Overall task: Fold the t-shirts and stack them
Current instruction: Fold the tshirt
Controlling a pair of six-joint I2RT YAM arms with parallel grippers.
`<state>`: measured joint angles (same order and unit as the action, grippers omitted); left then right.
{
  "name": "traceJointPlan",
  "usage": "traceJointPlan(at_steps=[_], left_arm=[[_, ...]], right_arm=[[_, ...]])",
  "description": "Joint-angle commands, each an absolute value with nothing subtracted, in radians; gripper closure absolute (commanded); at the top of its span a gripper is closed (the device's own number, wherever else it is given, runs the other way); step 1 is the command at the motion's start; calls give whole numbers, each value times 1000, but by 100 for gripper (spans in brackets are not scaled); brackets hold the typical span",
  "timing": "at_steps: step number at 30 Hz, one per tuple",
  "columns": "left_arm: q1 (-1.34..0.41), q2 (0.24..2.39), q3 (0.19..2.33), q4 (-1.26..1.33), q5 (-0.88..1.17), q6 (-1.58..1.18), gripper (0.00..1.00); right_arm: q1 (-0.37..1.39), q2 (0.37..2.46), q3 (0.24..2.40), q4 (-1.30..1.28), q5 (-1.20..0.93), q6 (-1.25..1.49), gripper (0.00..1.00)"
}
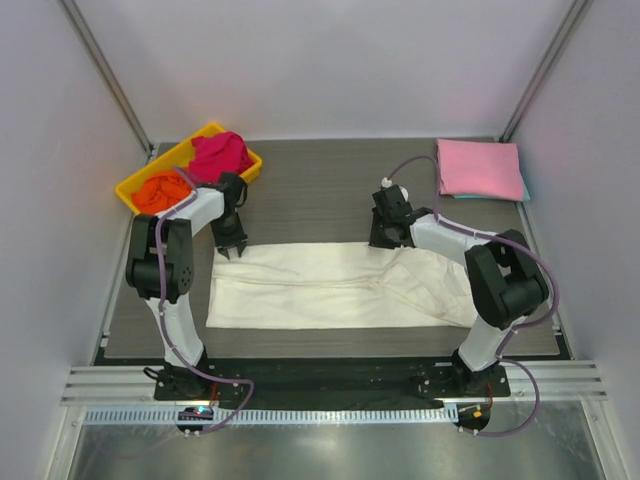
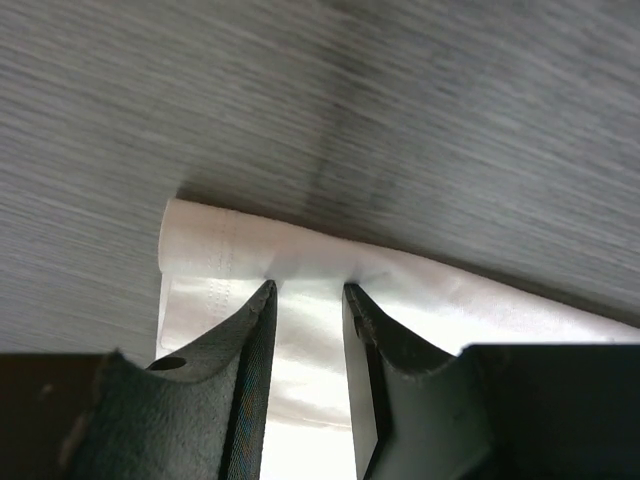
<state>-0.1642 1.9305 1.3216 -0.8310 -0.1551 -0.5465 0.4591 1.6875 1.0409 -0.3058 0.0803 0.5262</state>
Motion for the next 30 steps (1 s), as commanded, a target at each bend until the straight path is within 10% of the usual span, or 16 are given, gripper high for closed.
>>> traceJointPlan(at_steps=[1, 19, 30], left_arm=[[-164, 1985, 1345, -755, -204, -569, 65], [-138, 1961, 1606, -900, -252, -532, 62], [-235, 1606, 1337, -730, 279, -503, 60]], right_arm=[[457, 1730, 1106, -249, 179, 483, 76], [379, 1930, 1310, -270, 187, 394, 77], [373, 1645, 1226, -518, 54, 342, 69]])
